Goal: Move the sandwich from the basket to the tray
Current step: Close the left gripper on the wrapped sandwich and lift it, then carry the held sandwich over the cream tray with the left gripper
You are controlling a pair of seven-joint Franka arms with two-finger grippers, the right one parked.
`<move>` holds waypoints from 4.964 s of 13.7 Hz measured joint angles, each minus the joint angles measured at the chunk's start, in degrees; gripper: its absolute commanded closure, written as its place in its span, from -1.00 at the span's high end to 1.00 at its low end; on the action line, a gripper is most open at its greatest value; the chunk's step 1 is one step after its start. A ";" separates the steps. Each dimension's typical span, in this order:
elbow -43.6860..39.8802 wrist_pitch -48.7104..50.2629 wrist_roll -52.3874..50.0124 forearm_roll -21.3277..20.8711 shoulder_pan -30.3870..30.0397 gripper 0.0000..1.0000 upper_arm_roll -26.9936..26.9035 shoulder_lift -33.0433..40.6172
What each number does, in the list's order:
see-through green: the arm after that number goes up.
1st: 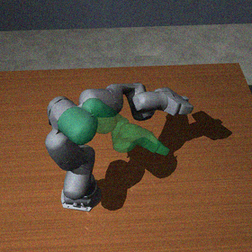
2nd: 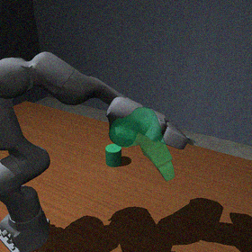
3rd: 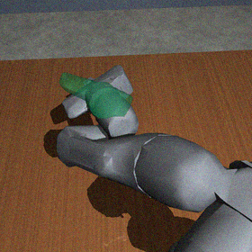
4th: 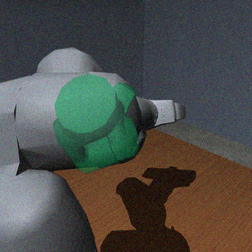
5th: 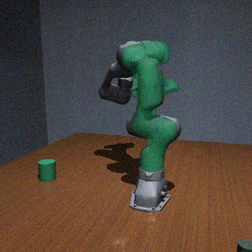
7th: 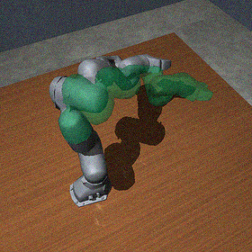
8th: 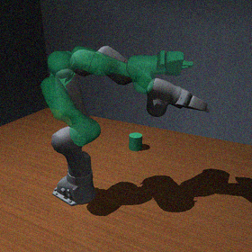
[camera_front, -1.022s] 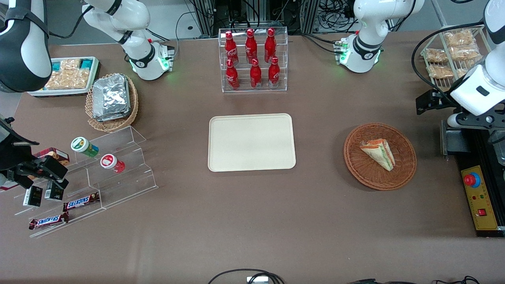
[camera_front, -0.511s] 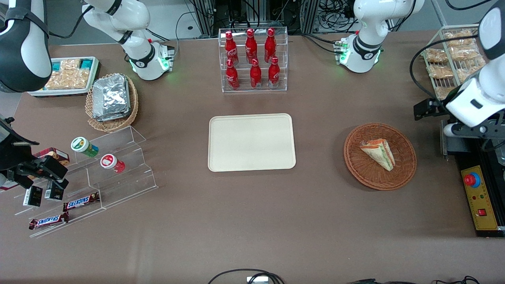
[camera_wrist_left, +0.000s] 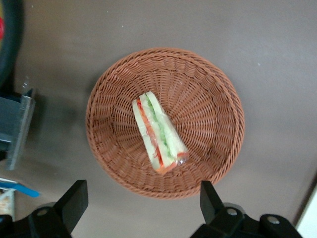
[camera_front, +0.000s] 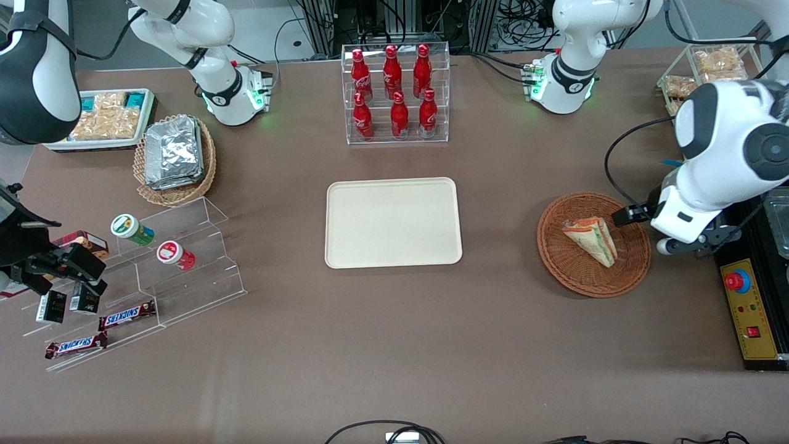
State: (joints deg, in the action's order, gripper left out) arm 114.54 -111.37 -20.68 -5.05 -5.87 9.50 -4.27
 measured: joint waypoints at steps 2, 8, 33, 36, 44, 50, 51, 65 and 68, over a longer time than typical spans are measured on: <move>4.06 -5.76 -5.07 -0.04 0.04 1.00 0.05 -0.08; 10.90 -14.42 -16.92 -0.07 0.16 1.00 0.22 -2.02; 10.24 -13.61 -30.14 -8.86 0.92 -1.00 0.45 -7.67; 3.69 -4.24 -27.83 -8.07 1.03 -1.00 1.50 -4.11; -3.36 -1.68 -26.39 -2.49 1.66 -1.00 17.11 -3.37; -3.42 -2.09 -26.41 -2.52 2.13 -1.00 28.14 -6.31; -3.44 -2.56 -26.37 -2.54 2.86 -1.00 29.07 -6.97; -4.36 -12.63 -29.46 -14.28 15.60 -0.91 29.70 -23.17; -5.65 -12.91 -30.56 -15.66 16.87 -0.90 29.67 -26.56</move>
State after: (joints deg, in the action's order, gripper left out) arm 108.89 -124.28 -51.23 -20.71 11.00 39.16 -30.83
